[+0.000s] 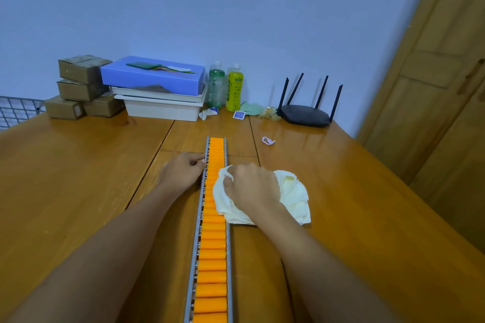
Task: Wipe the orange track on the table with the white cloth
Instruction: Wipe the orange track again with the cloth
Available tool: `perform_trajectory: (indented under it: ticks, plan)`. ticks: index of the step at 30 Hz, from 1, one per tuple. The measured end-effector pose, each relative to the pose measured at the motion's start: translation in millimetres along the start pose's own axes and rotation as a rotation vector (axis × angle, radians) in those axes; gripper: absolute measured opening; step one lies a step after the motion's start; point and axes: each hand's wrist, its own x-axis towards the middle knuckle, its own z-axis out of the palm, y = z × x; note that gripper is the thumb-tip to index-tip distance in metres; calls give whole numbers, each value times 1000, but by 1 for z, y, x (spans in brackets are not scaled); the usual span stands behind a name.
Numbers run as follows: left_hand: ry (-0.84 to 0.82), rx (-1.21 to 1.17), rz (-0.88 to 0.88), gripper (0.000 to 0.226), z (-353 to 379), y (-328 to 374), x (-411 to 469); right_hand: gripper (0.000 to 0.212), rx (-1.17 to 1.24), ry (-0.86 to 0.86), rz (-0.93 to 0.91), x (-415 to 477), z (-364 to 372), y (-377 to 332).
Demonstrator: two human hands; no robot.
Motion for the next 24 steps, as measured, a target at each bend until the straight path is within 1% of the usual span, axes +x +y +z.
perform_trajectory:
  ticks: [2, 7, 10, 12, 14, 17, 20, 24]
  plan:
    - [-11, -9, 6, 28, 0, 1, -1, 32, 17, -24, 43, -8, 6, 11]
    - [-6, -72, -11, 24, -2, 4, -3, 33, 73, -3, 95, -24, 16, 20]
    - [7, -199, -72, 28, -2, 4, -4, 30, 199, -7, 180, -21, 13, 23]
    - [37, -257, -89, 29, -5, 4, -8, 34, 283, -14, 246, -20, 9, 25]
    - [60, -282, -93, 25, -11, 7, -15, 37, 318, -32, 267, -20, 4, 26]
    - [50, -267, -106, 19, -20, 9, -31, 39, 317, -33, 251, -25, -8, 25]
    - [-12, -247, -120, 21, -25, 8, -51, 38, 316, 5, 218, -35, -25, 17]
    - [-23, -217, -50, 20, -33, 18, -87, 35, 294, 40, 89, -50, -44, -16]
